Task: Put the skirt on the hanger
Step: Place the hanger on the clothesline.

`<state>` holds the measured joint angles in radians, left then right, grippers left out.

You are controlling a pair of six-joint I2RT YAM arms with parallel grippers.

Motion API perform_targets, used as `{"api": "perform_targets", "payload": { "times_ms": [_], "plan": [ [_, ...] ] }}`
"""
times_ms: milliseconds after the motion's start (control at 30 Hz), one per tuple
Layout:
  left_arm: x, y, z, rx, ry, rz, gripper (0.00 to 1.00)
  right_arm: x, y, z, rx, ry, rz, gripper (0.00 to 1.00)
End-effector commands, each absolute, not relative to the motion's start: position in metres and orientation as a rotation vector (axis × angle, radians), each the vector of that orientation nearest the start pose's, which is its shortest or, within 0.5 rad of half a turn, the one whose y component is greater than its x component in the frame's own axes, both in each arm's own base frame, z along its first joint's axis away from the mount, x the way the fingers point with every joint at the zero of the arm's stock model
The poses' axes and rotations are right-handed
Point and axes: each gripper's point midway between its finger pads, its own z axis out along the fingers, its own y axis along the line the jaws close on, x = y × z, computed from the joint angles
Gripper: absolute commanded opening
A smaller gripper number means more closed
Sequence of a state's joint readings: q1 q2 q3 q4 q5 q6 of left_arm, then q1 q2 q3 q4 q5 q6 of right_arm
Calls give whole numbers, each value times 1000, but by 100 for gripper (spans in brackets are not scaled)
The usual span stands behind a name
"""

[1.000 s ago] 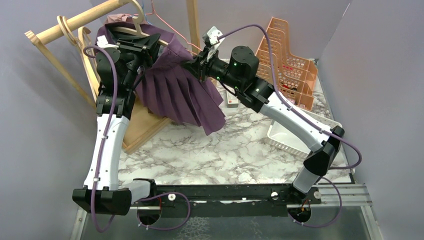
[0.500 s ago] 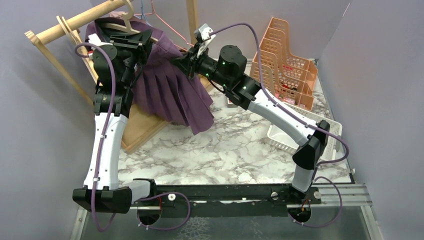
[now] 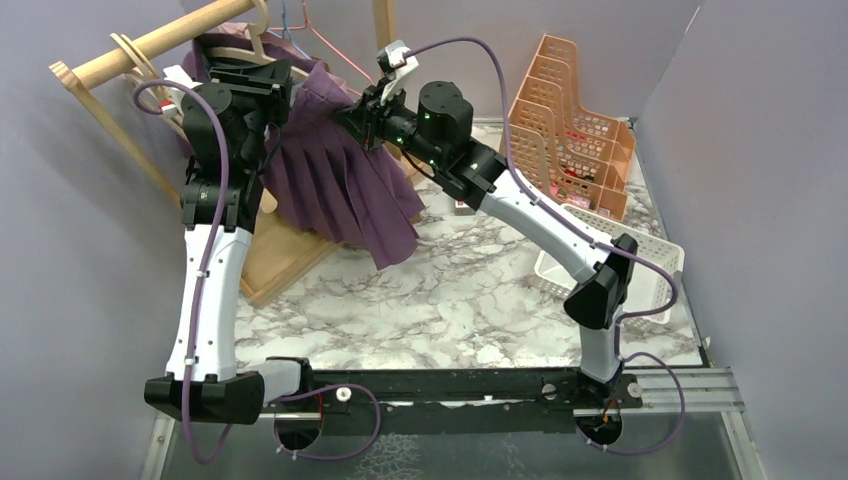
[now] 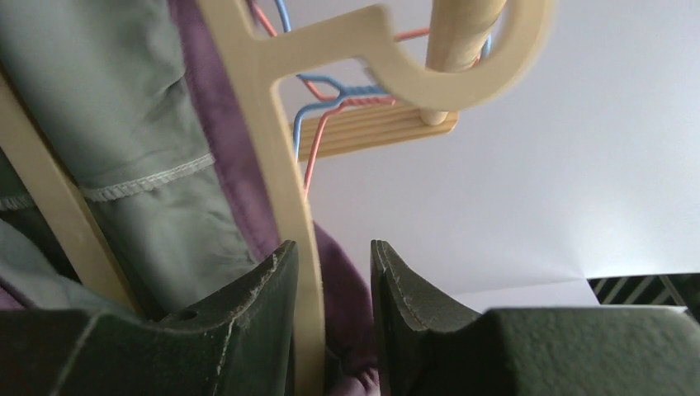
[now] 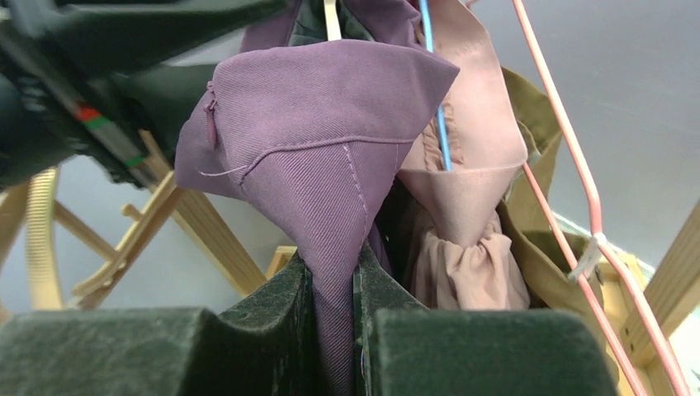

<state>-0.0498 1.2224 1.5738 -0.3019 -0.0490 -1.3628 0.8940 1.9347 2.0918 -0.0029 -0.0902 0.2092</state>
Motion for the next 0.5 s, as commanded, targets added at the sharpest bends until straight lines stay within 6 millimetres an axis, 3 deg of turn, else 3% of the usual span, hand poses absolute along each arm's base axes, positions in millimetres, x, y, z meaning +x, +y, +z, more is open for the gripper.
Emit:
{"api": "perform_targets", "payload": {
  "times_ms": [0,233,367,467],
  "plan": [
    [365,-26,535,-1007,1154,-950,40,375,471,471,-441,1396,921,1],
    [346,-6,540,-990,1131,-791,40,374,473,466,-452,1422,925,4],
    [327,1,562,-887,1113,-701,40,362,466,477,-471,1381,950,32],
    [312,-4,582,-730,1130,-628,41,349,456,496,-488,1336,966,49]
  ]
}}
